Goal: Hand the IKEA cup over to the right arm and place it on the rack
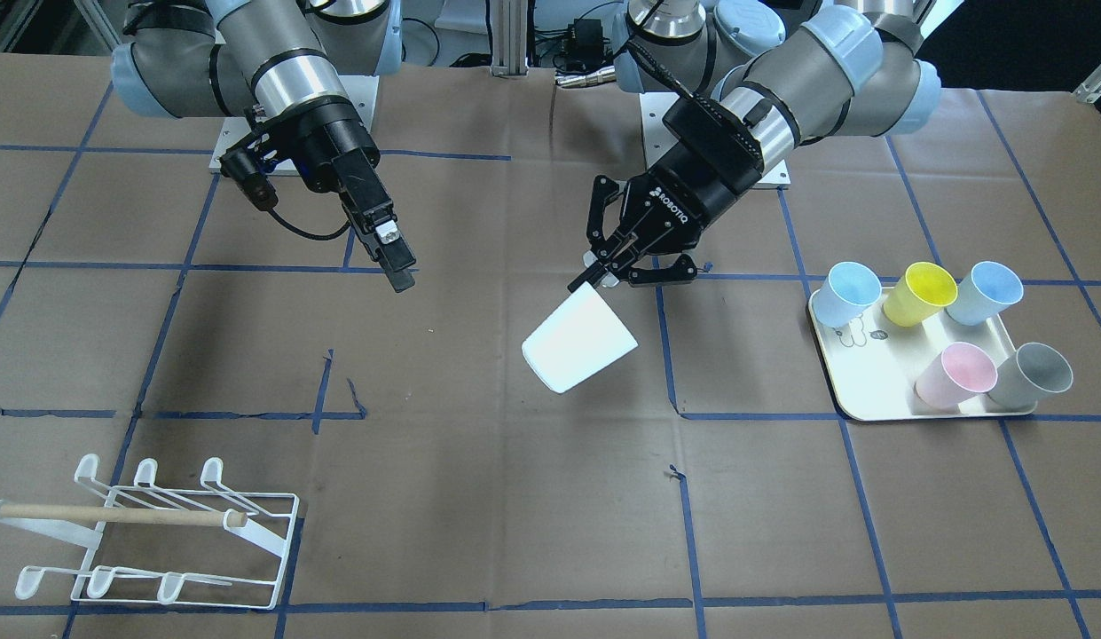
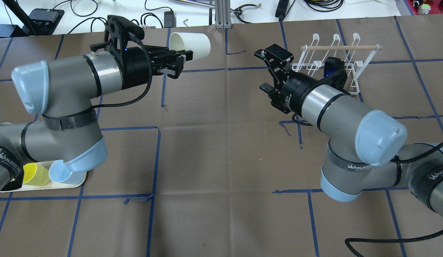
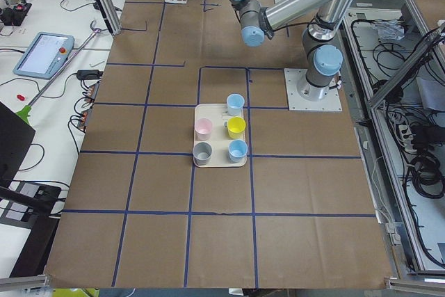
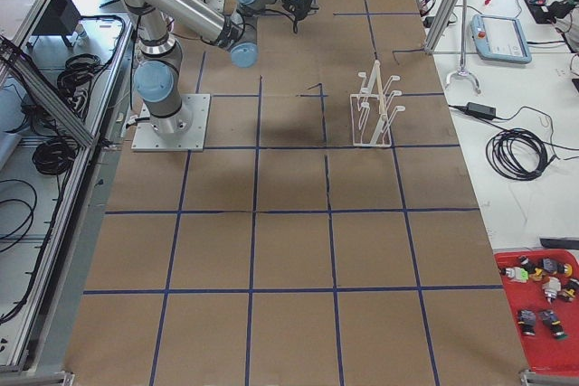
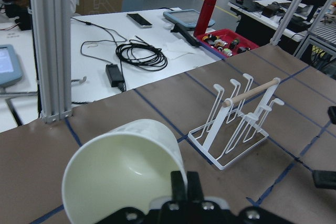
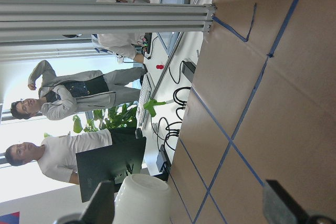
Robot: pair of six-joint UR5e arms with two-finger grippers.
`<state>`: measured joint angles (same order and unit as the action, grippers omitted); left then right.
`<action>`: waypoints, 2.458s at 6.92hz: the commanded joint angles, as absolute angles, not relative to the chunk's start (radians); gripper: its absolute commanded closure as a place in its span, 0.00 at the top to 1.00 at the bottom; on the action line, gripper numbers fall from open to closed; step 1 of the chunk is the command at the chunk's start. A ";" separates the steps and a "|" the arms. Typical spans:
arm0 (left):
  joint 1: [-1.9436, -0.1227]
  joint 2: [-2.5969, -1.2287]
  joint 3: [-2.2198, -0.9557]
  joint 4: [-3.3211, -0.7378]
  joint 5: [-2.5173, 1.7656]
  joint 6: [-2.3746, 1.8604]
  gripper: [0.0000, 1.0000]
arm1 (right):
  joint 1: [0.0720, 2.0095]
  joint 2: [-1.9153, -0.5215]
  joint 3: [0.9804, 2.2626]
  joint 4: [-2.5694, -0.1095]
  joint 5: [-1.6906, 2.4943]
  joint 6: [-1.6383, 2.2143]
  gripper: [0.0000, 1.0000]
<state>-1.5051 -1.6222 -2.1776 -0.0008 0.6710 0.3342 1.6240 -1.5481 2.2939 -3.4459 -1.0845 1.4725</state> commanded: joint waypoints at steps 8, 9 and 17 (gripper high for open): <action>-1.508 -1.638 -2.333 0.249 0.541 0.318 0.03 | 1.735 -1.529 2.284 -3.364 -1.081 1.624 1.00; -1.508 -1.638 -2.333 0.249 0.541 0.314 0.03 | 1.747 -1.529 2.266 -3.325 -1.081 1.624 1.00; -1.508 -1.638 -2.330 0.249 0.540 0.308 0.03 | 1.798 -1.402 2.086 -3.251 -1.086 1.646 0.98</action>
